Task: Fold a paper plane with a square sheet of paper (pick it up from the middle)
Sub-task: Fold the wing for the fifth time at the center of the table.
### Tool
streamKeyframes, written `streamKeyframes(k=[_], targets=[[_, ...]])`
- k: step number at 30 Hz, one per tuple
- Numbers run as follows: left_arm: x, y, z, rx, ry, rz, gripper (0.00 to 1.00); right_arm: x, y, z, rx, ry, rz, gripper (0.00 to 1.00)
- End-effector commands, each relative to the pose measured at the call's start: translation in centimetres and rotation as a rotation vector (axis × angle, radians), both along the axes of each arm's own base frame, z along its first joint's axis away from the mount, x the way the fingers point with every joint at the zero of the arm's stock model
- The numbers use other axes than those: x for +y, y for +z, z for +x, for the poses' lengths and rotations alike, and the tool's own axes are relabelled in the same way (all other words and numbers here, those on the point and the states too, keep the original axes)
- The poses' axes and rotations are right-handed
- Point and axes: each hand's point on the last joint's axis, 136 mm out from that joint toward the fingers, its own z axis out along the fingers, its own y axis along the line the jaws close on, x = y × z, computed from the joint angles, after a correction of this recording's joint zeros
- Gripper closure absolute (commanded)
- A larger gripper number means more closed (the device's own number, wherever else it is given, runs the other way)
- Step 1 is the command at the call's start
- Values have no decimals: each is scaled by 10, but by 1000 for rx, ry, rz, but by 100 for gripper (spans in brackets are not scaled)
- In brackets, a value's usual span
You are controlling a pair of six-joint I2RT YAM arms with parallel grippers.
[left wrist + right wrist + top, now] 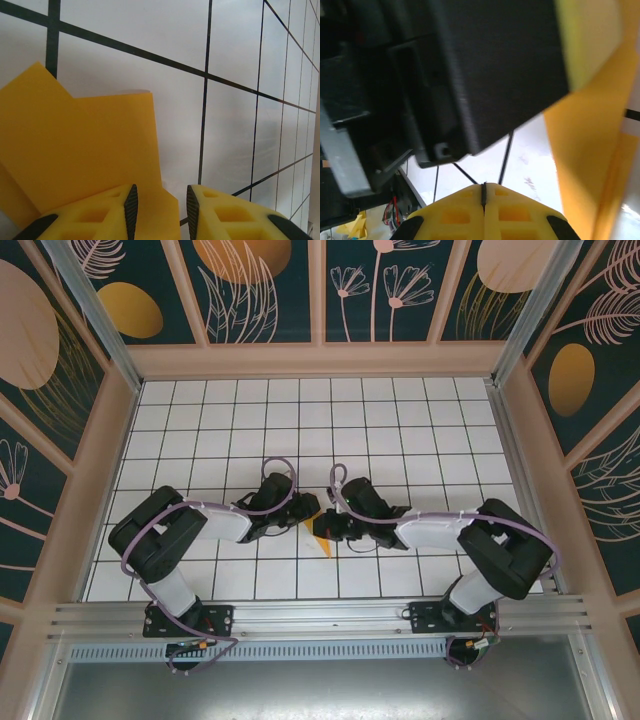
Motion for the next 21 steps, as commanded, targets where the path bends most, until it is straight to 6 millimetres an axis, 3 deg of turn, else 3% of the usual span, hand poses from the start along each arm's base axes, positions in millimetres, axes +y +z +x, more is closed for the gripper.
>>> streamKeyframes(k=[1,4,9,12,21], targets=[[8,-19,-4,41,17,65,66,3,-18,-3,15,24,-65,100],[9,-20,-4,42,21,66,66,5,-31,-3,34,29,-96,100],[9,-19,-4,42,22,67,66,-11,-65,-7,84,-2,-203,100],[10,-21,-4,46,23,71,66,-15,-75,-13,112,4,-214,100],[11,-23,-4,47,26,77,66,-8,-34,-11,52,16,-118,100]])
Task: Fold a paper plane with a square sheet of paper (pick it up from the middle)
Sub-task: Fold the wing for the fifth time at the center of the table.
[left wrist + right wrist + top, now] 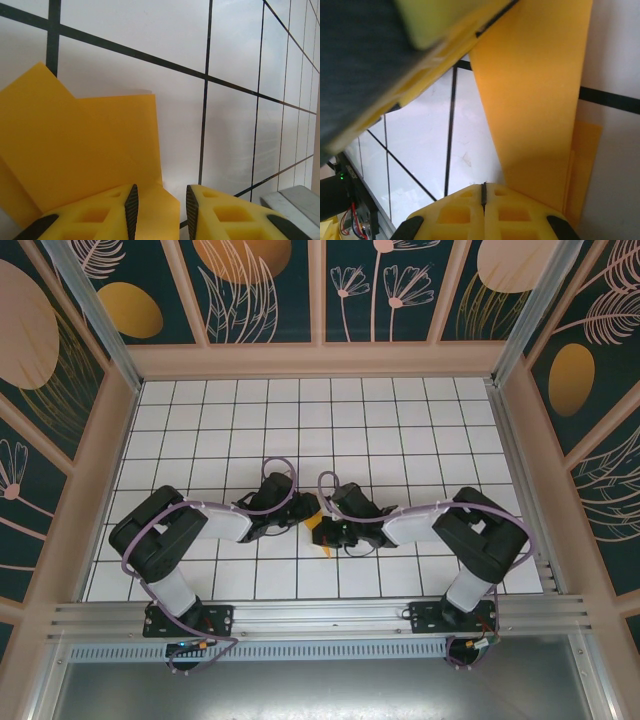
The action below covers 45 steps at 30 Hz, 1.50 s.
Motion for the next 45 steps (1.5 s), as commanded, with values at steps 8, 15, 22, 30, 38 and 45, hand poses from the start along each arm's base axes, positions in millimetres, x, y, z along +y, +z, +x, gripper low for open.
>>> streamKeyframes(k=[8,15,22,30,38,45], targets=[[12,-23,-5,51,25,78,66,-25,-25,-22,76,-17,-56,100],[12,-24,-5,53,28,81,66,-29,-15,-24,49,-8,-58,100],[12,-24,-4,52,29,80,66,-36,-19,-40,84,20,-68,99],[14,-23,-4,49,38,84,67,-46,-18,-51,92,36,-69,99],[14,-22,-4,46,38,85,67,-63,-32,-65,140,23,-107,99],[14,-23,-5,48,34,81,67,-56,-10,-54,74,28,-90,99]])
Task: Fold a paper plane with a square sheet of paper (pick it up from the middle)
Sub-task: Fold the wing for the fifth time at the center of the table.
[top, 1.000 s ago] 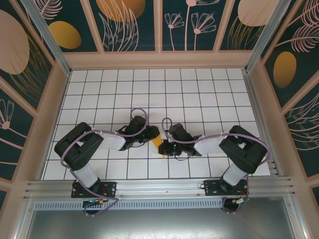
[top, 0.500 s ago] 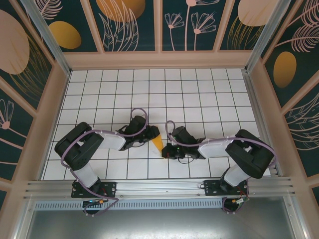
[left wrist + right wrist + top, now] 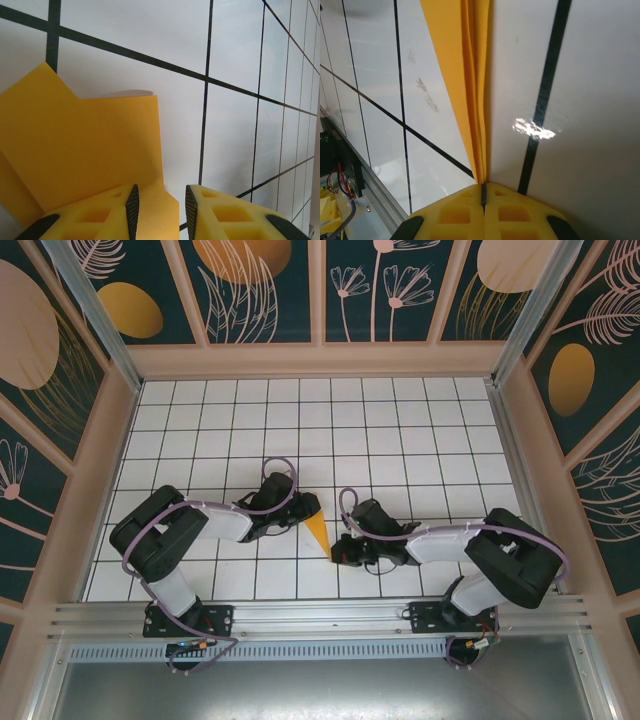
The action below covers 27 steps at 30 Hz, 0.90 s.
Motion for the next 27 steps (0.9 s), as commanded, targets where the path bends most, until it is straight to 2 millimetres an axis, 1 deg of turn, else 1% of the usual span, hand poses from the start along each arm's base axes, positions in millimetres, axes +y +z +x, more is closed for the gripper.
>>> streamKeyframes(k=[1,4,7,9,11,13,15,18,20,23,27], targets=[[15,-23,-7,50,30,78,67,-4,6,-3,-11,20,-34,99],[14,-22,-7,49,28,76,67,10,27,8,-62,18,21,99],[14,-20,-7,47,32,73,66,20,43,20,-111,16,55,99],[15,-21,-6,46,32,74,67,27,48,28,-139,10,72,99],[14,-20,-6,45,32,70,67,33,48,38,-138,0,82,99],[13,-20,-6,47,29,68,67,38,44,47,-133,-8,80,99],[13,-20,-6,47,31,68,66,38,37,56,-135,-41,61,99],[14,-20,-6,43,28,71,66,38,27,65,-113,-72,81,99],[12,-19,-6,41,21,69,66,38,20,65,-92,-68,84,99],[12,-16,-5,30,17,68,66,31,6,60,-69,-66,53,100],[10,-15,-5,20,4,62,65,17,-13,51,-35,-77,-16,100]])
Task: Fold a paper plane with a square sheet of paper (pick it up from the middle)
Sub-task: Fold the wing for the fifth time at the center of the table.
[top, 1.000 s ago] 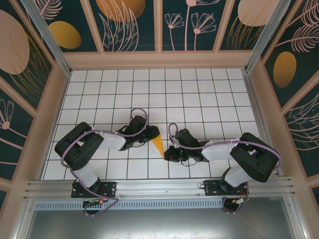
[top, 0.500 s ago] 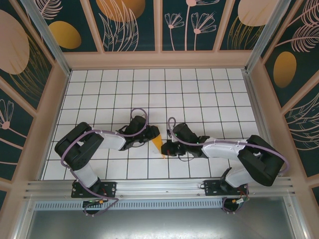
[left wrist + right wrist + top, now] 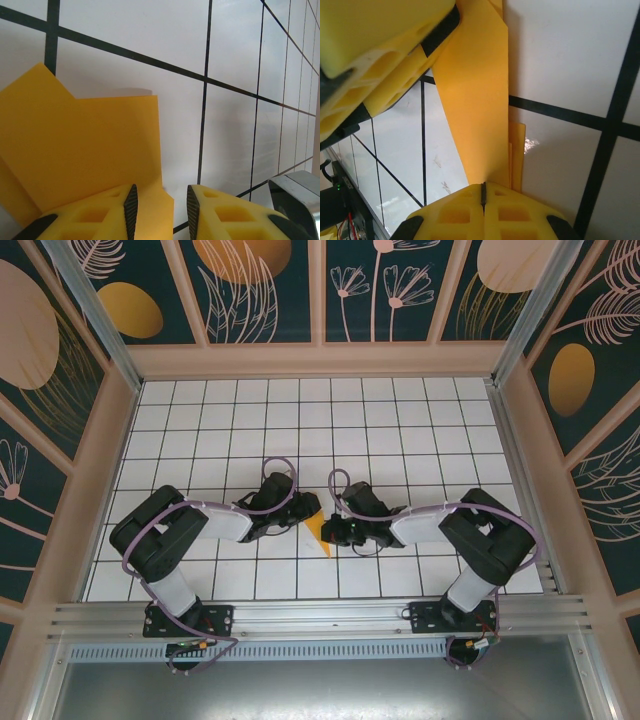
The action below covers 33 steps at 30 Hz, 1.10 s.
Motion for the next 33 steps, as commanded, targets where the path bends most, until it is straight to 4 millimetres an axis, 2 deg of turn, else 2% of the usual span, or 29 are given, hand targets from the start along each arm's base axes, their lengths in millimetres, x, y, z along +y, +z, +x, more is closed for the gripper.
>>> streamKeyframes(k=[1,6,7,13,16,20,24,28,33], targets=[[10,-15,-5,18,1,67,65,-13,-18,-8,32,-10,-51,100],[9,-13,-5,11,-7,64,65,-19,-28,-13,55,-12,-79,100],[7,-3,-3,-7,-6,47,65,-17,-25,-13,50,-7,-59,100],[9,-6,-3,-1,0,52,65,10,22,-1,-34,42,78,100],[9,-7,-4,5,2,55,65,17,31,3,-57,59,104,100],[10,-6,-4,2,2,54,65,22,24,-1,-27,72,123,100],[7,-1,-4,-10,-7,35,64,11,-3,-1,10,36,42,100],[2,15,-2,-56,-29,2,61,1,-22,-10,56,30,8,100],[0,42,1,-130,-43,-30,58,-4,-26,-14,72,16,-3,100]])
